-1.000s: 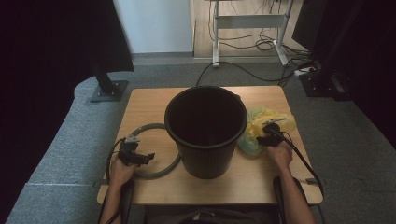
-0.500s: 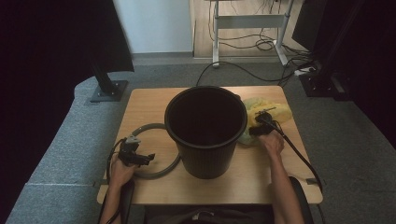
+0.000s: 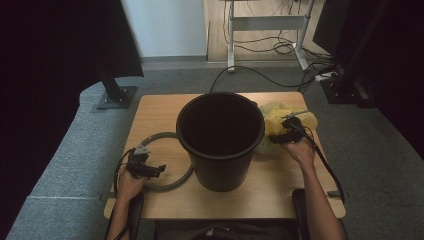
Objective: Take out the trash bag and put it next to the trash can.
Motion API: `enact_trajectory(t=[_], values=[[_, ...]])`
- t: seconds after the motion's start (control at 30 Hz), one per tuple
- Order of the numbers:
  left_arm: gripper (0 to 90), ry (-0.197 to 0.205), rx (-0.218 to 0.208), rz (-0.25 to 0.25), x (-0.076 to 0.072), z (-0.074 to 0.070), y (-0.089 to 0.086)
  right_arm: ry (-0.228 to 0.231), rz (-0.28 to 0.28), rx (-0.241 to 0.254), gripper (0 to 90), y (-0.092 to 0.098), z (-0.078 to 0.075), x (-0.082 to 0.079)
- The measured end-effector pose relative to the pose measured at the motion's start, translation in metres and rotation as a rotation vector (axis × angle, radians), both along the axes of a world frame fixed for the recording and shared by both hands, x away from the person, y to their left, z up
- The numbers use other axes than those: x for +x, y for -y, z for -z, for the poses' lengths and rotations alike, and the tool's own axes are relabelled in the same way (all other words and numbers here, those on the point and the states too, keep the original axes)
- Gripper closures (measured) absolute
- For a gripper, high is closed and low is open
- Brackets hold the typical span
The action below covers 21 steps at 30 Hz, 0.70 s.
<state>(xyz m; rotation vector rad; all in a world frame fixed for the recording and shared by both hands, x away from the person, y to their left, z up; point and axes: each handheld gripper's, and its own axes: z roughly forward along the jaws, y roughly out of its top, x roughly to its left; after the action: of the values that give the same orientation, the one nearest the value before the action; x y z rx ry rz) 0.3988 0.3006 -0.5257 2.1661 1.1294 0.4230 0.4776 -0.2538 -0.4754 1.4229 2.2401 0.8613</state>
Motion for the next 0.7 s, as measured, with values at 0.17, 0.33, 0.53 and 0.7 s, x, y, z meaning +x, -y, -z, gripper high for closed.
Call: enact_trajectory(t=[0.17,0.33,0.53,0.7], values=[[0.0,-0.001,0.005,0.005,0.0,0.0,0.001,0.004,-0.033,-0.058,46.8,0.002,-0.013,-0.024],[0.0,-0.001,0.01,0.006,0.0,0.0,0.002,-0.011,-0.028,-0.075,70.2,-0.001,-0.005,-0.023],[0.0,-0.002,0.011,0.005,0.0,0.001,0.001,0.007,0.011,-0.023,72.1,-0.01,0.011,0.014],[0.0,0.001,0.013,0.006,-0.001,0.0,0.001,0.006,0.039,0.008,64.6,-0.013,0.017,0.027]])
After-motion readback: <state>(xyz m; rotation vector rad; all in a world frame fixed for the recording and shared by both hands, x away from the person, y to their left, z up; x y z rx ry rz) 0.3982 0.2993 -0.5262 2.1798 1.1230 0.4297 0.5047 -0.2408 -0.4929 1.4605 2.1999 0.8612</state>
